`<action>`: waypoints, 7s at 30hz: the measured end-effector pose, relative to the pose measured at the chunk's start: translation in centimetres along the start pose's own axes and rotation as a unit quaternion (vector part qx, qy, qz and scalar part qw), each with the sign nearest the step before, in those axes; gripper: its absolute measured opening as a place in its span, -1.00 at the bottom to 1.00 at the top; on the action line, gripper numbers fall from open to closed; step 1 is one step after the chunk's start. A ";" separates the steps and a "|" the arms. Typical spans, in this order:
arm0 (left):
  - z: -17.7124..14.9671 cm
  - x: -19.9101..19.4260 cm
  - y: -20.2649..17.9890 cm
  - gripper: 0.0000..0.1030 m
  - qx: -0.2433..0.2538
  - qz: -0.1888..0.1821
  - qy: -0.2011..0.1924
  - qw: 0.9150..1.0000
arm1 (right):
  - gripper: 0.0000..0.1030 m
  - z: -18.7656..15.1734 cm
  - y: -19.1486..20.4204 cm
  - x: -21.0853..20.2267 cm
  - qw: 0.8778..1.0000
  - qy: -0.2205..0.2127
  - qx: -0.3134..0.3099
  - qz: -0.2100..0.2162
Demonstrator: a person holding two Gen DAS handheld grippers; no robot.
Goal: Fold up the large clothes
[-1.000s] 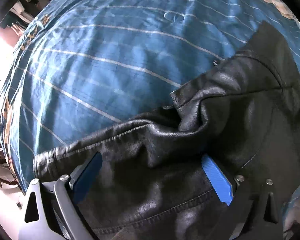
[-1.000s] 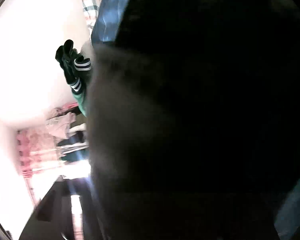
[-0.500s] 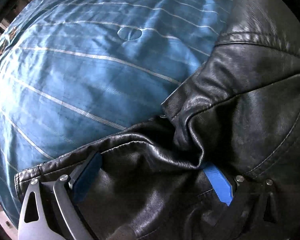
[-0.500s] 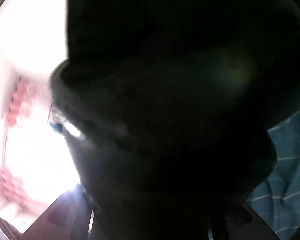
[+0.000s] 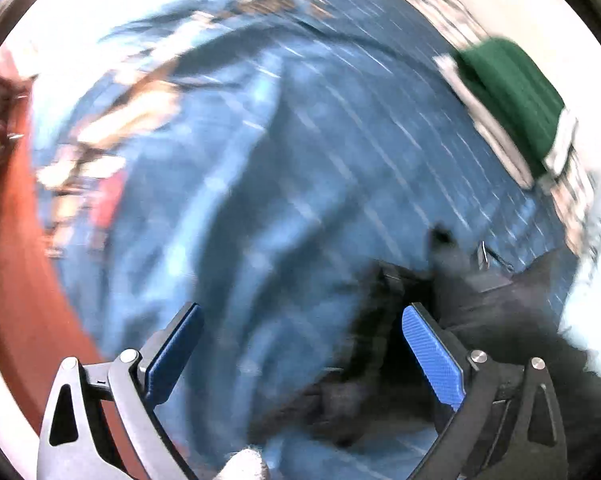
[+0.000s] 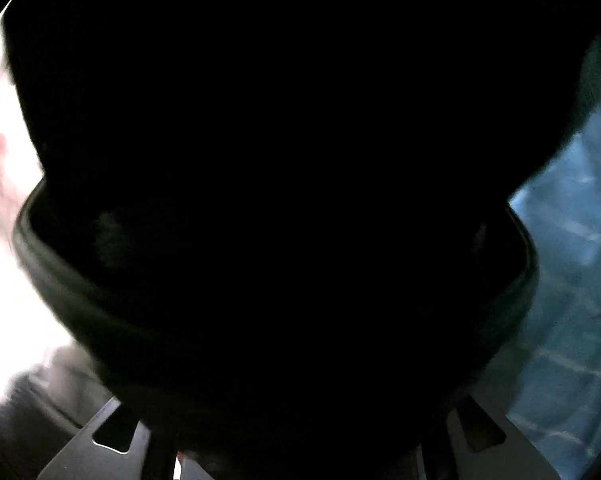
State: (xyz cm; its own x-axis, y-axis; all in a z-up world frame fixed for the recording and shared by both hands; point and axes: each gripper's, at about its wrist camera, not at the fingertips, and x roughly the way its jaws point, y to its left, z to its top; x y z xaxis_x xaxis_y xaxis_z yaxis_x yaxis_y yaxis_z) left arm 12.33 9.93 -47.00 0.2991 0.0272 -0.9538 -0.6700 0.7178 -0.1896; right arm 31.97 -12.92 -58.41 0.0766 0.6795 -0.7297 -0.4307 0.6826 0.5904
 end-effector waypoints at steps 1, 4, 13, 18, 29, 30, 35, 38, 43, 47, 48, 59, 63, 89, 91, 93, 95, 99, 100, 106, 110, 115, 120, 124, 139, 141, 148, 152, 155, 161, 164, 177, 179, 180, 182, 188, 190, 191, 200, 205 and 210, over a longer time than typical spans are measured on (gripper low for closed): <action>-0.2 -1.0 1.4 0.97 -0.006 0.013 -0.010 1.000 | -0.43 -0.8 1.1 2.8 0.999 0.036 -0.010 -0.001; -1.1 -2.7 4.6 0.97 -0.023 0.031 -0.030 0.999 | 0.06 -3.1 3.5 9.4 0.989 0.139 -0.045 -0.024; -1.9 -3.5 4.2 0.97 -0.001 0.004 -0.024 1.000 | 0.40 -3.0 4.9 6.2 0.980 0.197 -0.017 0.014; -3.2 -2.0 2.3 0.97 0.026 0.004 -0.004 1.000 | 0.26 0.6 -2.9 3.0 0.985 0.131 0.115 0.015; -6.1 2.8 -0.3 0.97 0.090 0.064 0.019 0.994 | -0.55 5.8 -11.1 16.4 0.953 0.213 0.212 -0.038; -6.5 3.1 -0.4 0.97 0.095 0.072 0.022 0.993 | -0.50 6.1 -11.0 15.9 0.953 0.221 0.207 -0.026; -9.6 6.8 -0.2 0.99 0.142 0.140 0.024 0.980 | 0.62 6.4 -12.6 7.7 0.972 0.159 0.170 0.001; -10.6 8.2 0.8 1.00 0.131 0.128 0.024 0.983 | 0.63 4.9 -16.5 6.6 0.973 0.163 0.166 -0.003; -10.0 8.3 2.0 1.00 0.093 0.099 0.039 0.990 | 0.63 1.4 -20.5 13.1 0.936 0.249 0.189 0.163; -9.6 8.4 2.4 1.00 0.086 0.094 0.048 0.991 | 0.66 1.6 -19.1 18.1 0.929 0.276 0.148 0.197; -9.5 8.4 2.6 1.00 0.088 0.097 0.047 0.990 | 0.66 1.6 -18.5 17.5 0.929 0.279 0.144 0.196; -5.6 6.2 0.5 1.00 0.101 0.115 0.013 0.988 | -0.09 0.9 -13.4 9.3 0.959 0.175 0.140 0.174; -3.6 3.9 -1.0 1.00 0.095 0.097 -0.018 0.991 | -0.12 0.6 -14.5 7.4 0.953 0.102 0.213 0.191; -4.8 10.6 -8.4 1.00 0.185 0.111 -0.029 0.976 | -0.23 9.9 -18.8 9.2 0.967 0.088 0.237 -0.023; -4.7 9.8 -7.8 1.00 0.175 0.110 -0.029 0.978 | -0.23 10.4 -18.7 10.2 0.962 0.090 0.255 -0.040; -4.6 8.3 -7.2 1.00 0.159 0.112 -0.024 0.981 | -0.18 10.9 -17.2 9.6 0.968 0.099 0.225 -0.056; -4.4 6.3 -6.1 1.00 0.126 0.087 -0.022 0.988 | -0.09 11.6 -15.8 9.3 0.971 0.092 0.219 -0.036; -3.7 5.2 -4.1 0.99 0.028 0.014 0.008 0.999 | 0.22 9.8 -16.5 4.5 0.968 0.060 0.244 -0.006; -3.3 5.7 -3.8 0.99 0.005 -0.007 0.017 1.000 | 0.22 9.0 -16.9 3.1 0.966 0.050 0.252 -0.001; -1.1 11.3 -4.0 0.95 -0.071 -0.076 0.055 0.993 | 0.40 2.4 -20.2 -3.4 0.957 0.029 0.281 -0.062; -0.1 12.4 -4.9 0.34 -0.074 -0.094 0.034 0.992 | 0.40 -2.2 -24.0 -2.3 0.939 0.018 0.341 0.036; 0.0 11.8 -6.2 -0.20 -0.045 -0.087 0.018 0.995 | 0.40 -2.7 -27.2 4.6 0.920 0.028 0.365 0.139; 0.2 11.7 -6.1 -0.21 -0.046 -0.075 0.025 0.996 | 0.46 -0.3 -26.7 7.8 0.920 0.042 0.347 0.178; 0.4 11.6 -4.8 -0.21 -0.063 -0.079 0.031 0.994 | 0.44 1.1 -25.8 6.9 0.911 0.022 0.321 0.257; 5.9 5.8 -5.1 -0.22 -0.015 -0.149 0.050 0.987 | -0.13 3.9 -18.8 5.8 0.903 -0.026 0.367 0.224; 7.4 4.3 -5.6 -0.22 -0.002 -0.166 0.053 0.985 | -0.13 4.9 -16.9 4.5 0.902 -0.041 0.368 0.222; 14.6 -2.3 -11.0 -0.22 0.102 -0.205 0.031 0.973 | -0.13 11.1 -11.4 -2.0 0.902 -0.121 0.349 0.223; 19.6 -5.9 -15.2 -0.22 0.125 -0.223 -0.006 0.967 | -0.14 16.5 -10.3 -4.2 0.897 -0.153 0.340 0.236; 23.4 -7.4 -19.3 -0.22 0.120 -0.239 -0.037 0.963 | -0.14 22.4 -11.2 -4.9 0.891 -0.171 0.334 0.254; 30.3 -6.3 -27.8 -0.22 0.126 -0.257 -0.072 0.956 | -0.14 34.7 -17.2 -5.4 0.888 -0.190 0.316 0.276; 33.5 -3.8 -32.0 -0.22 0.135 -0.261 -0.085 0.952 | -0.14 41.3 -21.6 -4.6 0.892 -0.188 0.302 0.279; 37.6 12.6 -39.2 -0.12 0.197 -0.198 -0.053 0.959 | -0.05 53.0 -38.3 6.0 0.913 -0.103 0.324 0.226; 37.4 11.9 -40.0 -0.12 0.218 -0.190 -0.057 0.956 | 0.07 53.3 -38.2 5.4 0.921 -0.098 0.321 0.198; 37.4 11.6 -40.4 -0.12 0.230 -0.181 -0.059 0.954 | 0.19 53.2 -37.8 5.2 0.923 -0.096 0.324 0.184; 37.4 11.1 -40.6 -0.09 0.239 -0.171 -0.063 0.954 | 0.36 53.0 -36.4 4.5 0.936 -0.091 0.316 0.126; 37.5 8.6 -40.8 0.78 0.252 -0.121 -0.089 0.956 | 0.69 50.1 -31.5 -0.8 0.934 -0.143 0.318 -0.083; 37.0 7.3 -40.9 0.79 0.267 -0.107 -0.108 0.952 | 0.71 48.9 -29.0 -2.3 0.922 -0.132 0.301 -0.203; 36.3 6.0 -40.9 0.79 0.280 -0.096 -0.122 0.947 | 0.73 48.5 -27.7 -2.7 0.913 -0.127 0.294 -0.252; 29.6 -4.3 -38.2 0.97 0.356 -0.058 -0.181 0.915 | 0.81 41.3 -11.3 -7.3 0.851 -0.101 0.228 -0.462; 26.1 -11.6 -35.3 0.97 0.377 -0.067 -0.186 0.905 | 0.83 38.5 -1.3 -11.8 0.843 -0.126 0.210 -0.479; 22.6 -18.5 -31.6 0.97 0.396 -0.072 -0.182 0.897 | 0.83 34.4 7.5 -16.7 0.841 -0.142 0.206 -0.479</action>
State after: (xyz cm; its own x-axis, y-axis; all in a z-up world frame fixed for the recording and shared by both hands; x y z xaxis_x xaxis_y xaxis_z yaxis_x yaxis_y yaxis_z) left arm 43.31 2.49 -18.07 0.6428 0.0175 -0.7659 0.0429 0.9973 0.0588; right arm 58.38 -9.89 -29.91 0.4488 -0.2385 -0.8612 0.2952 0.9492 -0.1091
